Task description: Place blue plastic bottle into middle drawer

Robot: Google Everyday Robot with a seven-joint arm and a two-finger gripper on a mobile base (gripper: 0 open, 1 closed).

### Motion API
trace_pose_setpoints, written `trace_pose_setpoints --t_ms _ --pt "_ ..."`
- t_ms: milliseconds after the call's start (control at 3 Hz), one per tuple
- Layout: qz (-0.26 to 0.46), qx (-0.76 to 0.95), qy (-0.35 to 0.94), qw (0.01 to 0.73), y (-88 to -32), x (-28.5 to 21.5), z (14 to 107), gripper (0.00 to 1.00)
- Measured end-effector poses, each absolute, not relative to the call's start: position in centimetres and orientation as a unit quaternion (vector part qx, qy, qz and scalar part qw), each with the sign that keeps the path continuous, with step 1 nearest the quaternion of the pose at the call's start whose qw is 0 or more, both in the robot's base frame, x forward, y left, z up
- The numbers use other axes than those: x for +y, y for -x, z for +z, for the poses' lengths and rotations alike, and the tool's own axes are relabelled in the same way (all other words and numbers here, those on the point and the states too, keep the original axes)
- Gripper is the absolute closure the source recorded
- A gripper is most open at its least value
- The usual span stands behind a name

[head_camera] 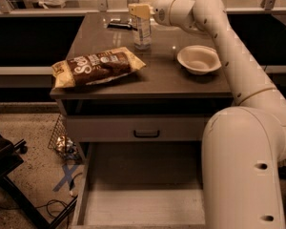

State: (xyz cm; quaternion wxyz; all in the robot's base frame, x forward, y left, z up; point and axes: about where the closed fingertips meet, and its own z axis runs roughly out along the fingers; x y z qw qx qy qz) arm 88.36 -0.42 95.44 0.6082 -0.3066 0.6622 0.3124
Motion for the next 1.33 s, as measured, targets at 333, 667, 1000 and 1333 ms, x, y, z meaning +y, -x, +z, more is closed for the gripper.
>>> trace_pose_setpoints --t_ms 333,667,1000,1333 --pt "0.313 0.661 0.307 0.609 -88.5 -0.1 95.5 1.00" --pt "0.310 0.660 0.305 0.613 -88.8 -0.1 95.9 1.00" --pt "0.288 0.643 0.300 0.643 -88.7 -2.7 100.0 1.00" --pt "0.253 0.625 0.287 0.680 -87.1 -6.5 105.3 1.00"
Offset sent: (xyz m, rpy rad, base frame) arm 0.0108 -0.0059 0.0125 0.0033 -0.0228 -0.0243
